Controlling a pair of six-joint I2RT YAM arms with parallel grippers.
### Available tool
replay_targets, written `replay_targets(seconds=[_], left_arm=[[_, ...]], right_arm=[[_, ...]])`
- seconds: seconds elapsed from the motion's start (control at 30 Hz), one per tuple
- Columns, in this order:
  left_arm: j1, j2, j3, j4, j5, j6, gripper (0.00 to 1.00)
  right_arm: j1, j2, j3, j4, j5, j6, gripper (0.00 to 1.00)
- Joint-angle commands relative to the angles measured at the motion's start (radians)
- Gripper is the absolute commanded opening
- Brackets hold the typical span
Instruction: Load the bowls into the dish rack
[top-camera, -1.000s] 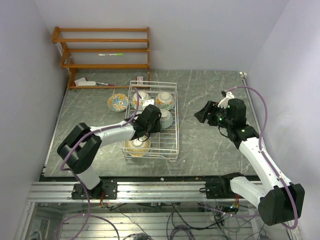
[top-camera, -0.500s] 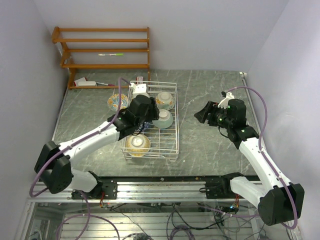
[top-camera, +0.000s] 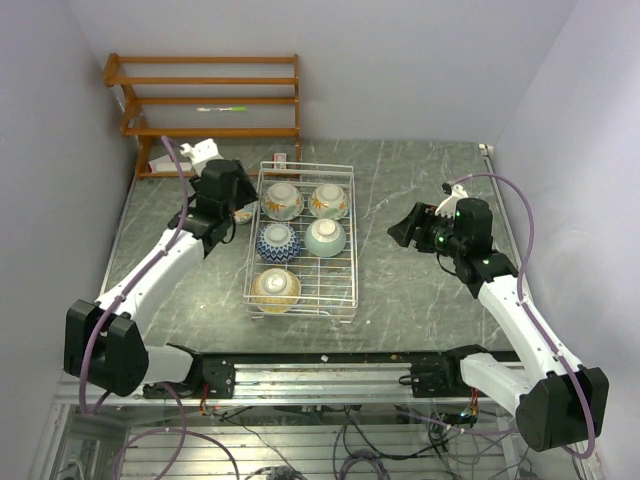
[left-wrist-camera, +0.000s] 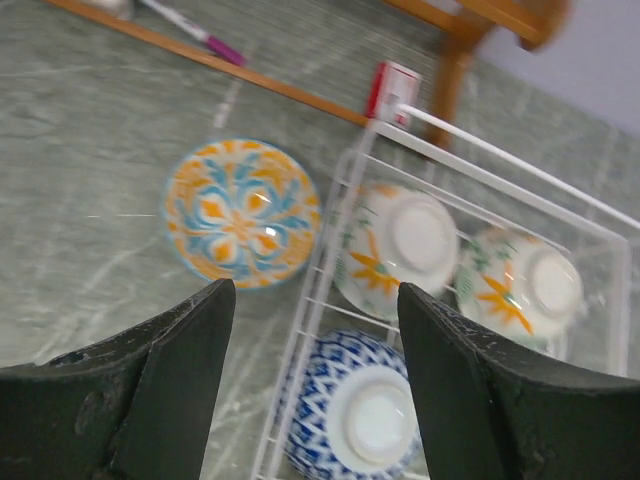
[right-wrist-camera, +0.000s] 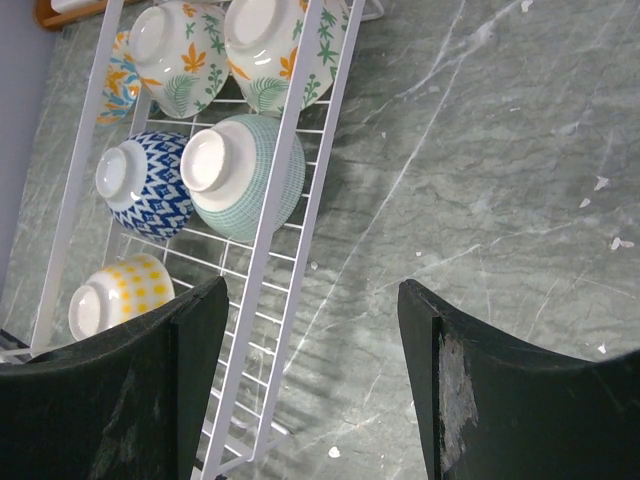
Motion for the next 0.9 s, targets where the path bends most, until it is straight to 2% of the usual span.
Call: replay_targets(seconds=[0.0,0.1,0.23,0.47,0.77,0.87], left_arm=[[0.133,0.005,-0.03,0.031,0.014,-0.037,0.77],[0.233,0.051,-0.049,0.061,0.08,-0.062,0.77],[0.297,0.121,-0.06,0.119,0.13,-0.081,0.76],[0.309,0.293,0.004,0.177,0.137,-0.045,0.72],[0.337,0.403,-0.058,0.288,0.187,-0.039,0.7],[0.339,0.418,-0.083,0.336,0.205,-0.037,0.66]], right_arm=[[-0.009,-0.012,-0.01,0.002,-0.014,-0.01,0.69],[-0.008,-0.01,-0.013,0.006,-0.02,-0.006,0.69],[-0.01,-0.003,-0.016,0.009,-0.019,-0.01,0.69],[-0.011,0.02,-0.013,0.022,-0.024,-0.015,0.69],[-0.018,0.057,-0.01,0.027,-0.02,-0.031,0.69],[-0.019,0.068,-0.012,0.042,-0.023,-0.024,0.69]])
